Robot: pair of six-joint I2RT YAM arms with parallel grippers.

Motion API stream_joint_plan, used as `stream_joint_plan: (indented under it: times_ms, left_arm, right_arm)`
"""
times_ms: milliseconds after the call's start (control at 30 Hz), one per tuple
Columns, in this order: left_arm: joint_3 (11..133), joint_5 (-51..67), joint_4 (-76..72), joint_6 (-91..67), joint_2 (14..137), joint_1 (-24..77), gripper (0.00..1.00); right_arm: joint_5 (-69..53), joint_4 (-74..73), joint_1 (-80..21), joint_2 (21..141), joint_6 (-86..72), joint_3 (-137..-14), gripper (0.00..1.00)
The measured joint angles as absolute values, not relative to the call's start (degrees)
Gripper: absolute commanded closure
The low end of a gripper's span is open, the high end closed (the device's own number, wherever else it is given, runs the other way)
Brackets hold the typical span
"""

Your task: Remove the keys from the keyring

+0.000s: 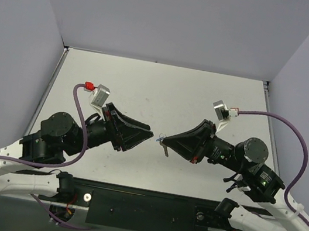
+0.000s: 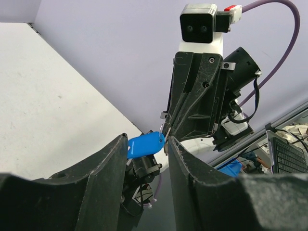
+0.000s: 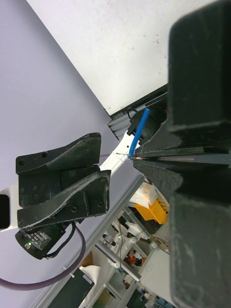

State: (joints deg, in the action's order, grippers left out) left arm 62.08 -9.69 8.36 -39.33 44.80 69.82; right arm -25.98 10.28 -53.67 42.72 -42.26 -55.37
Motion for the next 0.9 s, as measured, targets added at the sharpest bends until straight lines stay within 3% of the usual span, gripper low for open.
stream_joint_plan:
  times_ms: [900]
  left_arm:
    - [60.2,-4.4,-0.2,-39.9,45.7,69.8,0.6]
  right_arm:
    - [-27.9,19.1,-55.3,42.8,-46.3,-53.8,1.0]
